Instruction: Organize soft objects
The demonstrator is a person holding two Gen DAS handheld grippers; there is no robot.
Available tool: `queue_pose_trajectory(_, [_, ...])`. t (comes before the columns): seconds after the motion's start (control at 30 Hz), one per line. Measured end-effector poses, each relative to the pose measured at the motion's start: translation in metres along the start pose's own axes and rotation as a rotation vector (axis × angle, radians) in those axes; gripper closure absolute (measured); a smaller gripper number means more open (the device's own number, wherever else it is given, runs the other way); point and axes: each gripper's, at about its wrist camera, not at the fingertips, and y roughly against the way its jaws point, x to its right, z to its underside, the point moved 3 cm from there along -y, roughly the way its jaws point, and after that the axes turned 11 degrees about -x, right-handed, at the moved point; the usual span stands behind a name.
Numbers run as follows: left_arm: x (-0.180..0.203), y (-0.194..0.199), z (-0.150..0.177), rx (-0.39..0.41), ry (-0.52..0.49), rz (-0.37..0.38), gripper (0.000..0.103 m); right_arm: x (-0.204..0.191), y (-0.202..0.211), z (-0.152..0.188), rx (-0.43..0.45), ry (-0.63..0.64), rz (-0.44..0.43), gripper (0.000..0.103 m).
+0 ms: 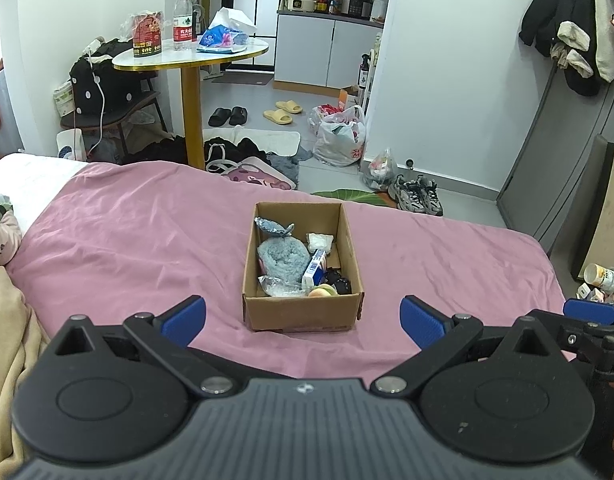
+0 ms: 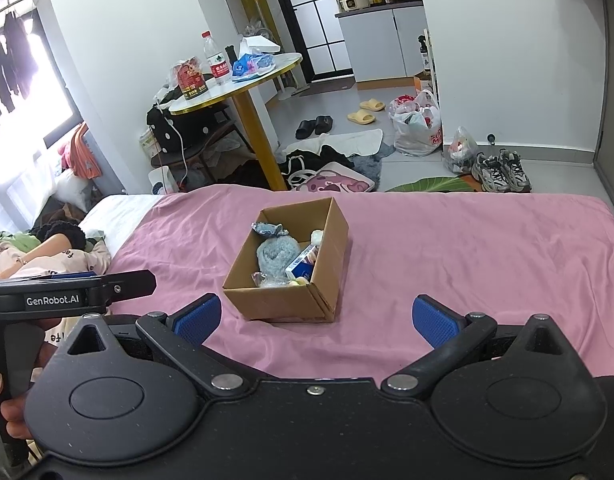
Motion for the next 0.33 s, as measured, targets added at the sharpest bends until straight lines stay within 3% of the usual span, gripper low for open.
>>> queue_pose_trajectory(0.33, [-0.0003, -0.0022, -0.0017, -0.001, -0.003, 0.001, 0.001, -0.0004, -0.0045, 0.0044, -0.010, 0.006, 0.004, 0.000])
